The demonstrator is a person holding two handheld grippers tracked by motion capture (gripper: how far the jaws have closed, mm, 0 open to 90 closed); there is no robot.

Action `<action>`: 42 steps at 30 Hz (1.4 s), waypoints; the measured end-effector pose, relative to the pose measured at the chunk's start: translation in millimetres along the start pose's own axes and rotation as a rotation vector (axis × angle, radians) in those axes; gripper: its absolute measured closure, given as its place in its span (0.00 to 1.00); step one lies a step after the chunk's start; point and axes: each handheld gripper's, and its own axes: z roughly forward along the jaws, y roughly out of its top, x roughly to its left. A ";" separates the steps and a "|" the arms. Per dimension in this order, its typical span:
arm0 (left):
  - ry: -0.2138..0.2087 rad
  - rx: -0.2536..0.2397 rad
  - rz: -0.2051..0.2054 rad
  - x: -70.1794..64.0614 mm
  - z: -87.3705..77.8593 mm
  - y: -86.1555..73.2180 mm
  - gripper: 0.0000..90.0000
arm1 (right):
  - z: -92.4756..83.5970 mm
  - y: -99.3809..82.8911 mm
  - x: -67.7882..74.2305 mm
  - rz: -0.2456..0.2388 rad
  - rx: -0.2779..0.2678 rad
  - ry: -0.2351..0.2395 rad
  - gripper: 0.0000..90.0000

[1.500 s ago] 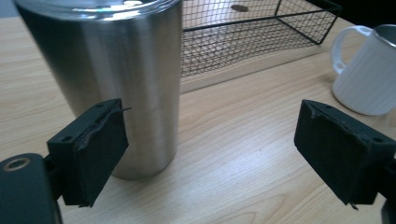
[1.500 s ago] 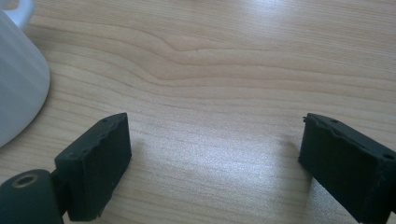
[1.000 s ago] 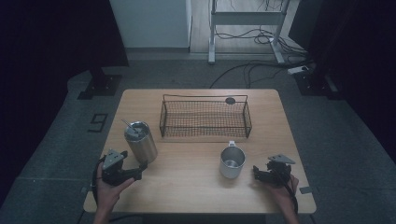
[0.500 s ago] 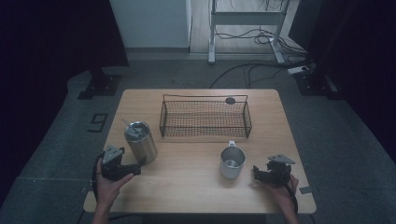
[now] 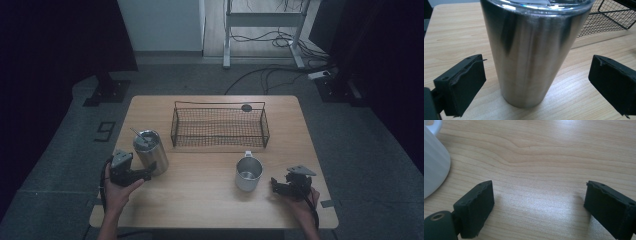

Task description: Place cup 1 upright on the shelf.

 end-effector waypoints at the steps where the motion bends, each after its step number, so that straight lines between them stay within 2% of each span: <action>1: 0.005 -0.002 0.000 1.7 2.4 1.6 0.01 | -0.1 0.0 0.0 0.001 -0.001 -0.001 0.10; 14: 0.015 -0.012 -0.005 7.0 12.5 9.4 0.00 | -0.3 0.0 -0.1 0.003 -0.001 -0.005 0.11; 21: 0.009 -0.010 -0.001 6.3 20.0 14.1 0.00 | -0.2 -0.1 -0.2 0.004 -0.002 -0.004 0.11; 28: 0.021 -0.010 0.006 3.7 27.7 19.5 0.00 | -0.2 -0.1 -0.2 0.004 -0.002 -0.004 0.11; 37: 0.023 -0.042 0.018 3.0 39.5 25.2 0.00 | -0.4 0.0 -0.2 0.003 0.000 -0.005 0.11; 40: 0.011 -0.042 0.015 4.3 43.2 24.7 0.00 | -0.4 0.0 -0.2 0.003 0.000 -0.005 0.11; 42: 0.017 -0.050 0.038 2.9 43.5 24.3 0.03 | -0.4 0.0 -0.2 0.003 0.000 -0.005 0.11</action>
